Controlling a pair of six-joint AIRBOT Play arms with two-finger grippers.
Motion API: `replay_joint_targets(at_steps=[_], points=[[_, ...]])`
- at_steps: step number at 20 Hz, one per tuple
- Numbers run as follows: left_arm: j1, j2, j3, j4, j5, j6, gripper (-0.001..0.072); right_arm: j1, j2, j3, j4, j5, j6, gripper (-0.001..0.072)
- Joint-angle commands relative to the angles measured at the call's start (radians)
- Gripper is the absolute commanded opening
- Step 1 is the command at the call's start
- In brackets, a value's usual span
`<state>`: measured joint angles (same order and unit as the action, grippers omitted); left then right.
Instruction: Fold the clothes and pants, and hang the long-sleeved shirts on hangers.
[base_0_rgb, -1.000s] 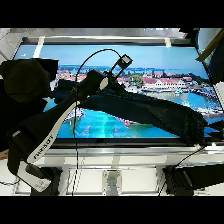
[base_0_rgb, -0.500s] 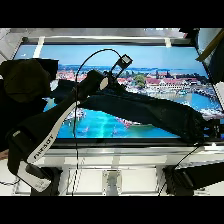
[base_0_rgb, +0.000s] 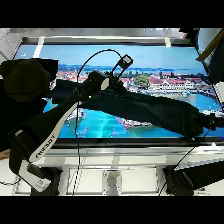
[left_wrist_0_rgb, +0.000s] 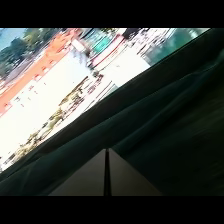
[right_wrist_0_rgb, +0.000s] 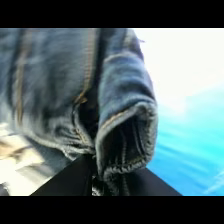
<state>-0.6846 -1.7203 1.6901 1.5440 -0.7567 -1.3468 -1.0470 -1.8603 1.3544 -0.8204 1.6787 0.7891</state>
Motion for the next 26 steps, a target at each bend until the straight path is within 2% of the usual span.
replay_joint_targets(at_steps=[1, 3, 5, 8, 11, 14, 17, 20, 23, 26], points=[[-0.017, -0.031, 0.0, -0.162, 0.132, 0.0, 0.0019, 0.013, 0.035, 0.037, 0.301, 0.159, -0.011, 0.0058], [-0.039, -0.069, 0.0, -0.272, 0.183, 0.0, 0.0018, 0.039, 0.103, 0.052, 0.451, 0.161, 0.032, 0.0058], [-0.067, -0.127, 0.0, -0.372, 0.197, 0.0, 0.0018, 0.107, 0.184, 0.068, 0.5, 0.161, 0.069, 0.0058], [-0.115, -0.212, 0.0, -0.522, 0.205, 0.001, 0.0018, 0.256, 0.293, 0.101, 0.481, 0.151, 0.121, 0.0058], [-0.152, -0.261, 0.0, -0.571, 0.277, 0.0, 0.0018, 0.426, 0.38, 0.134, 0.422, 0.051, 0.256, 0.0058], [-0.133, -0.249, 0.0, -0.593, 0.272, 0.0, 0.0019, 0.602, 0.414, 0.174, 0.33, -0.035, 0.337, 0.0058], [-0.01, -0.137, 0.0, -0.463, 0.171, 0.0, 0.0017, 0.779, 0.412, 0.185, 0.161, -0.142, 0.439, 0.0058], [0.192, 0.006, 0.0, -0.278, -0.057, -0.045, 0.0018, 0.969, 0.403, 0.185, 0.051, -0.334, 0.502, 0.0057], [0.373, 0.106, 0.0, -0.265, -0.166, -0.053, 0.0018, 1.157, 0.337, 0.185, 0.036, -0.53, 0.544, 0.0057], [0.476, 0.156, 0.0, -0.265, -0.23, -0.052, 0.0018, 1.328, 0.216, 0.185, 0.028, -0.686, 0.593, 0.0057]])
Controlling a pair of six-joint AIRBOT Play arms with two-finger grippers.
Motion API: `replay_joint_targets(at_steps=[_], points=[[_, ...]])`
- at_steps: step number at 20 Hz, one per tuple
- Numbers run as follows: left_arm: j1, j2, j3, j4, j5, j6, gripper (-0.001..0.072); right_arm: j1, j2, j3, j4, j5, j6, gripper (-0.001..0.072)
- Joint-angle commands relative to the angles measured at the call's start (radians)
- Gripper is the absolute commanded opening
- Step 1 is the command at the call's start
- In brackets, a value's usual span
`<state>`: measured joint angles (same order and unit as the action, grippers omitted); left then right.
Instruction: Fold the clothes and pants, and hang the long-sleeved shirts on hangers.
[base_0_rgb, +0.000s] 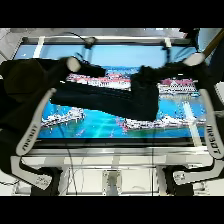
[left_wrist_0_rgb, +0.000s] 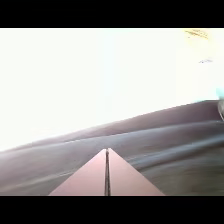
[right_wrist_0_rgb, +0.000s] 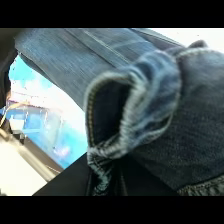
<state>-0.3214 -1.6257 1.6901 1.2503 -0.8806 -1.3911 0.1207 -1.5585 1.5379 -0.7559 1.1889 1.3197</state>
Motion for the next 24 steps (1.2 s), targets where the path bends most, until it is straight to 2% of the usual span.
replay_joint_targets(at_steps=[1, 3, 6, 7, 8, 9, 11, 13, 14, 15, 17, 18, 20, 21, 22, 23, 24], points=[[0.128, 0.066, 0.0, 0.029, -0.127, -0.008, 0.0018, 0.204, -0.13, 0.002, -0.036, -0.254, 0.086, 0.0057], [0.137, 0.066, -0.002, 0.034, -0.152, -0.007, 0.0018, 0.28, -0.213, 0.002, -0.033, -0.361, 0.135, 0.0058], [0.134, 0.066, -0.002, 0.032, -0.152, 0.021, 0.0018, 0.357, -0.268, 0.003, -0.001, -0.454, 0.136, 0.0075], [0.134, 0.066, -0.002, 0.032, -0.152, 0.022, 0.0018, 0.373, -0.266, 0.008, 0.0, -0.48, 0.13, 0.0239], [0.134, 0.066, -0.002, 0.032, -0.152, 0.022, 0.0018, 0.374, -0.266, 0.03, 0.0, -0.473, 0.13, 0.0513], [0.136, 0.066, -0.002, 0.032, -0.152, 0.022, 0.0018, 0.369, -0.265, 0.063, -0.002, -0.438, 0.131, 0.0633], [0.136, 0.067, -0.002, 0.032, -0.153, 0.022, 0.0018, 0.326, -0.255, 0.155, -0.047, -0.295, 0.13, 0.0637], [0.136, 0.067, -0.002, 0.032, -0.154, 0.022, 0.0018, 0.246, -0.24, 0.266, -0.202, -0.074, 0.136, 0.0634], [0.136, 0.067, -0.002, 0.032, -0.158, 0.022, 0.0018, 0.19, -0.229, 0.316, -0.305, 0.058, 0.154, 0.0587], [0.136, 0.067, -0.002, 0.032, -0.159, 0.022, 0.0018, 0.135, -0.212, 0.343, -0.399, 0.166, 0.166, 0.0578], [0.136, 0.067, -0.002, 0.032, -0.16, 0.022, 0.0018, 0.01, -0.167, 0.335, -0.496, 0.33, 0.165, 0.0585], [0.136, 0.067, -0.002, 0.032, -0.16, 0.022, 0.0018, -0.051, -0.149, 0.303, -0.498, 0.388, 0.15, 0.0585], [0.136, 0.067, -0.002, 0.032, -0.16, 0.022, 0.002, -0.15, -0.113, 0.176, -0.478, 0.381, 0.139, 0.0588], [0.136, 0.067, -0.002, 0.032, -0.16, 0.022, 0.009, -0.187, -0.1, 0.099, -0.44, 0.338, 0.128, 0.0619], [0.136, 0.067, -0.002, 0.032, -0.159, 0.023, 0.0354, -0.219, -0.093, 0.016, -0.383, 0.272, 0.119, 0.0672], [0.136, 0.067, -0.002, 0.033, -0.16, 0.023, 0.0584, -0.24, -0.095, -0.06, -0.317, 0.202, 0.093, 0.068], [0.136, 0.067, -0.002, 0.033, -0.16, 0.022, 0.0598, -0.253, -0.097, -0.13, -0.263, 0.128, 0.071, 0.068]])
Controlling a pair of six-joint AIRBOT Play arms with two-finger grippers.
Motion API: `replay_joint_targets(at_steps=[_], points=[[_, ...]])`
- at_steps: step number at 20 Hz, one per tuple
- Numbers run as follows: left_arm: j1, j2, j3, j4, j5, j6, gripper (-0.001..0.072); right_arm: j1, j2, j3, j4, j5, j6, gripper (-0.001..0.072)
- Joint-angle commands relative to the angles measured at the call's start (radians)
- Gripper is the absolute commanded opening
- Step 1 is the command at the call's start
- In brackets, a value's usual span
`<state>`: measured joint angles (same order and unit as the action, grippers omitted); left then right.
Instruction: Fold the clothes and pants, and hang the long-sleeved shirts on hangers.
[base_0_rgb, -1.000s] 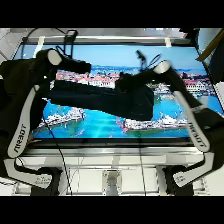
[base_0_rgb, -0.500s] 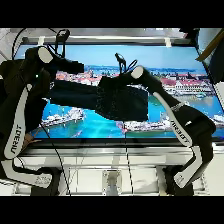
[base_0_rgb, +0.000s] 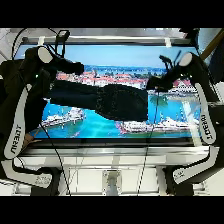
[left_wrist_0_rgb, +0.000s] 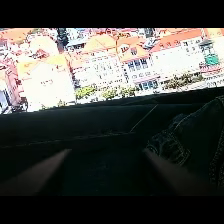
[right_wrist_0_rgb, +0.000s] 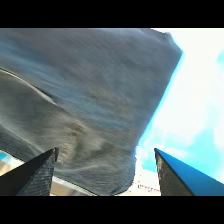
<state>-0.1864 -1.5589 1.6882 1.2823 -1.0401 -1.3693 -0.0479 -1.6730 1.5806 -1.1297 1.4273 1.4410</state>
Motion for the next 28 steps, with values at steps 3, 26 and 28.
replay_joint_targets(at_steps=[3, 26, 28], points=[[0.001, 0.0, 0.0, 0.0, -0.001, 0.0, 0.0598, -0.089, -0.003, -0.336, 0.257, -0.243, -0.17, 0.068], [-0.309, -0.06, -0.114, 0.0, -0.043, 0.069, 0.0016, -0.171, 0.336, -0.396, 0.572, -0.151, -0.264, 0.0057], [-0.396, -0.142, -0.122, 0.001, -0.023, 0.077, 0.0016, -0.155, 0.33, -0.396, 0.572, -0.166, -0.257, 0.0056]])
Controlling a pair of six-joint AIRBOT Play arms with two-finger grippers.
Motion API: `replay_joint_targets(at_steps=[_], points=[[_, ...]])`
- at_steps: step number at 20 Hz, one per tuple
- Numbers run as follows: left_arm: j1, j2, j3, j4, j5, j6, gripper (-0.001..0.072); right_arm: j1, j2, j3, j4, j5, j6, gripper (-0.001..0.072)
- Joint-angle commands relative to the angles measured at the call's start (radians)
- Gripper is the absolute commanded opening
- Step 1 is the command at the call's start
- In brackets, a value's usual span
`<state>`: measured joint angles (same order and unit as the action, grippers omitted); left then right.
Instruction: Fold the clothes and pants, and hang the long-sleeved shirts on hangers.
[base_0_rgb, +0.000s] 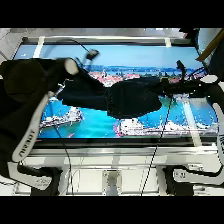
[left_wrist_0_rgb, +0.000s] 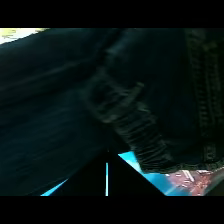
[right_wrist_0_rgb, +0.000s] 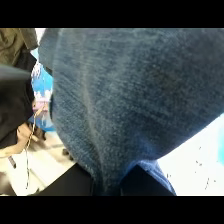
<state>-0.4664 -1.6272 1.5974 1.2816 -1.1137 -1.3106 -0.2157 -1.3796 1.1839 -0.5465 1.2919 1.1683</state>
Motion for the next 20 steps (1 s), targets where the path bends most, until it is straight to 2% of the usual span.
replay_joint_targets(at_steps=[1, 7, 11, 17, 20], points=[[-0.144, -0.107, -0.031, 0.003, 0.077, 0.018, 0.0017, 0.013, 0.035, 0.001, -0.008, -0.029, 0.042, 0.0057], [-0.162, -0.178, -0.031, 0.021, 0.339, 0.003, 0.0016, 0.01, 0.041, 0.013, -0.01, -0.014, 0.061, 0.0057], [-0.109, -0.179, -0.007, 0.02, 0.526, -0.169, 0.0016, 0.011, 0.041, 0.063, -0.01, 0.055, 0.061, 0.0057], [-0.109, -0.203, -0.002, 0.02, 0.592, -0.179, 0.0016, 0.011, 0.041, 0.074, -0.062, 0.082, 0.062, 0.0056], [-0.106, -0.229, -0.002, 0.021, 0.526, -0.178, 0.0016, 0.011, 0.041, 0.074, -0.063, 0.078, 0.062, 0.0057]])
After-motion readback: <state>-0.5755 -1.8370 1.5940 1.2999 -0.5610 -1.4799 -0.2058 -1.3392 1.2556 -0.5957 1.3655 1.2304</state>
